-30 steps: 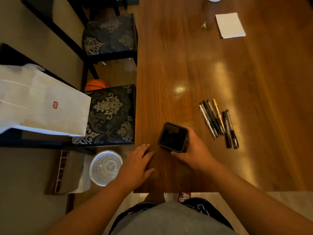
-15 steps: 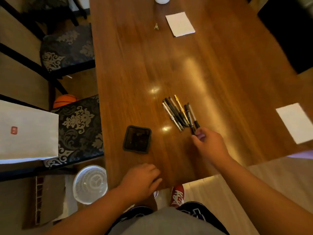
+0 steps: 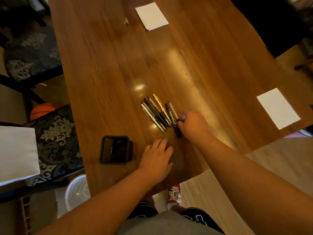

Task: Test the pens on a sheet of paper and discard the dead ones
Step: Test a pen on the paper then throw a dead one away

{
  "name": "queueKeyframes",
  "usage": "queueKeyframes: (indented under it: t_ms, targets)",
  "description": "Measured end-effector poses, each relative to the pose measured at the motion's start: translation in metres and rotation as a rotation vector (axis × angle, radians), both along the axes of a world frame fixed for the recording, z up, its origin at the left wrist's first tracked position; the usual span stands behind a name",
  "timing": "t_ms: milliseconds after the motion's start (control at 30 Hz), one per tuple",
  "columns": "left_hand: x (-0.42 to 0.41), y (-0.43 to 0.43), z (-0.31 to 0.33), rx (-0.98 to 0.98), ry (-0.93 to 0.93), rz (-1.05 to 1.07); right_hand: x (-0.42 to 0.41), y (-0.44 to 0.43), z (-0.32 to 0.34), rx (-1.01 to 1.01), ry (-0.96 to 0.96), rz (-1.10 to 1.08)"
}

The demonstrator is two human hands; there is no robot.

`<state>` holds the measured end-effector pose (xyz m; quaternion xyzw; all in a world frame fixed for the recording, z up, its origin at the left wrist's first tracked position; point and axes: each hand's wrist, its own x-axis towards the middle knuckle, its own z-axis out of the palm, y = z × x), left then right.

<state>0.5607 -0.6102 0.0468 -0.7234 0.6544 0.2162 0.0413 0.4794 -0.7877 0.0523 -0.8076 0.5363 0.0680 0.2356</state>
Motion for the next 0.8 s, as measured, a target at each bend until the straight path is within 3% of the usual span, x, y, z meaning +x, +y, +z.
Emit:
queueKeyframes:
  t_ms: [300,467,667,800]
  targets:
    - [0.007,-0.009,0.008,0.040,0.062,-0.004,-0.027,-0.001,-0.001,0.077,0.051,-0.090]
    - [-0.006,-0.034,0.021,0.087,0.148,-0.009,-0.095,0.026,0.022,0.290,-0.303,-0.437]
    - [-0.075,-0.077,0.039,0.133,0.427,-0.090,-0.199,0.047,0.061,0.585,-0.768,-0.909]
    - [-0.153,-0.108,0.051,0.111,0.538,-0.214,-0.275,0.047,0.069,0.576,-0.902,-1.086]
